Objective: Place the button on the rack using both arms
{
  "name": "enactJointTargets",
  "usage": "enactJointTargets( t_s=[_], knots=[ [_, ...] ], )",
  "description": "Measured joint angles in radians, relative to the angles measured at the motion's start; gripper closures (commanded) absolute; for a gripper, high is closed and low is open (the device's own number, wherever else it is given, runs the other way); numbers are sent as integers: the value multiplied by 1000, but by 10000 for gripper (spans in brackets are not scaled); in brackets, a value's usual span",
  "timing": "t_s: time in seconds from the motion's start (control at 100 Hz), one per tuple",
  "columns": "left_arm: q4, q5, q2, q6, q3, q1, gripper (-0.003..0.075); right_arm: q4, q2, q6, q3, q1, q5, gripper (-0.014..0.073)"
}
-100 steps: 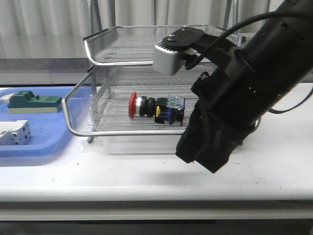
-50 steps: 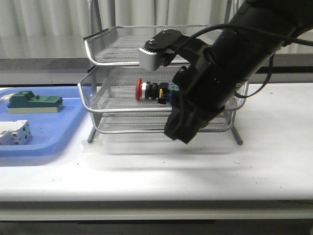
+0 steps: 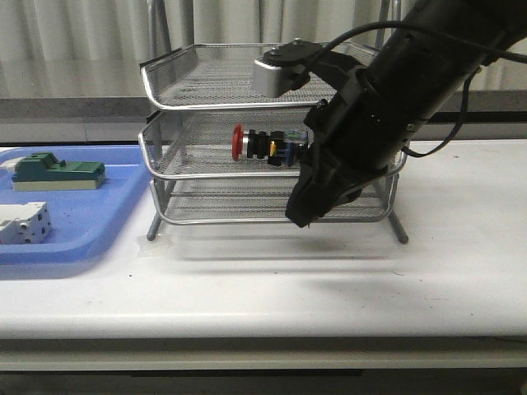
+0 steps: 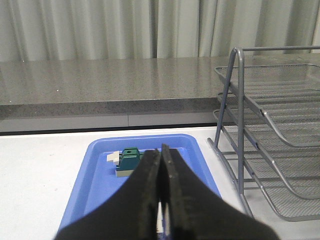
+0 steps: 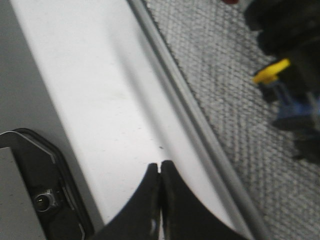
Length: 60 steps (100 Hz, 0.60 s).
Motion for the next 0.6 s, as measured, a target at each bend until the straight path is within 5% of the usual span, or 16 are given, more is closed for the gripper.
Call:
enactJointTargets(
  t_s=[0.31,0.6],
  knots=[
    [0,0,0,0,0,0,740,-28,-137,210,0,0,95,654],
    [0,0,0,0,0,0,740,-374,-368,638,4,0,141,654]
  ],
)
